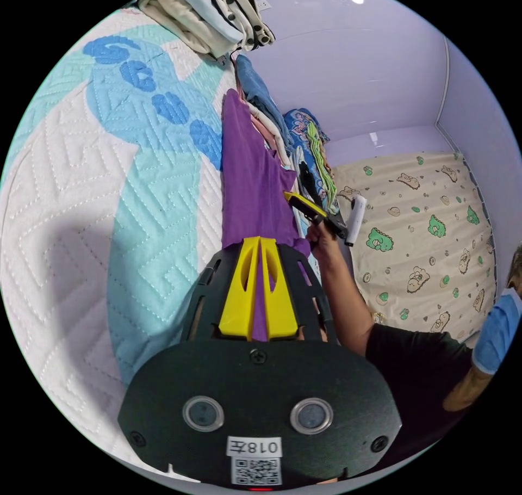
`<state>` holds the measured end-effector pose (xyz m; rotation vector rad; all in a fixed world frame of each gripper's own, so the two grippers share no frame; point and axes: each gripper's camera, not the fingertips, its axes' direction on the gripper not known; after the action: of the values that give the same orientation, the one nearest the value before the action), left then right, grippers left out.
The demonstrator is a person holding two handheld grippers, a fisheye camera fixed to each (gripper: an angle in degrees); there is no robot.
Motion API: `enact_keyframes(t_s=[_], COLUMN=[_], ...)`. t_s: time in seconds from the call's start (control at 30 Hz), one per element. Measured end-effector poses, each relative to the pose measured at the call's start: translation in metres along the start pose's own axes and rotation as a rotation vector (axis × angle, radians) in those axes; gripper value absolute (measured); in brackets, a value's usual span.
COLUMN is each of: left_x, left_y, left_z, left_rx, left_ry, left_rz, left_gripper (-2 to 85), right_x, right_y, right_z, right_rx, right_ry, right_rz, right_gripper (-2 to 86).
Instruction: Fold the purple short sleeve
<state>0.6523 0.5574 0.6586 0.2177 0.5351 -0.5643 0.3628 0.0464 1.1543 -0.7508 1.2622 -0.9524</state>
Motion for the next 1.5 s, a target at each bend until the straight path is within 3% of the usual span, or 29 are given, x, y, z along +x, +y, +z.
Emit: enact_keyframes(t_s=[0.17,0.3,0.53,0.67,0.8,0.93,1.07,1.17,1.33,1.5], left_x=[0.000,0.001,0.004,0.008,0.013,0.018,0.024,0.029,0.046,0.117], left_y=[0.000,0.001,0.003,0.005,0.007,0.009,0.011,0.012,0.016,0.022], left_z=[-0.004,-0.009,-0.017,-0.023,-0.029,-0.034,-0.040,-0.044,-0.054,-0.081], left_rx=[-0.001,0.001,0.002,0.002,0.001,0.001,-0.002,-0.004,0.020,0.020], left_ry=[0.005,0.007,0.011,0.007,0.007,0.012,0.027,0.037,0.095,0.278], left_rz=[-0.002,-0.002,-0.005,-0.003,-0.003,-0.004,-0.011,-0.016,0.021,0.319], left_gripper=[-1.0,-1.0,-1.0,-1.0,-1.0,-1.0,-1.0,-0.9,-0.7,1.1], right_x=[-0.012,0.000,0.059,0.055,0.028,0.025,0.021,0.033,0.043,0.008], right_y=[0.025,0.043,0.081,0.070,0.035,0.017,0.017,0.032,0.130,0.259], right_z=[-0.010,0.001,-0.014,-0.011,0.017,0.062,0.076,0.068,-0.003,-0.052], right_rx=[0.040,0.040,0.256,0.256,0.119,0.001,-0.025,-0.014,0.193,0.178], right_ry=[0.094,-0.012,-0.227,-0.171,-0.007,-0.092,-0.071,-0.170,-0.326,-0.503], right_rz=[0.052,0.120,0.402,0.317,0.188,0.185,0.147,0.174,0.311,0.361], right_gripper=[2.3,6.0,7.5,6.9,6.6,7.4,7.7,8.4,8.3,7.4])
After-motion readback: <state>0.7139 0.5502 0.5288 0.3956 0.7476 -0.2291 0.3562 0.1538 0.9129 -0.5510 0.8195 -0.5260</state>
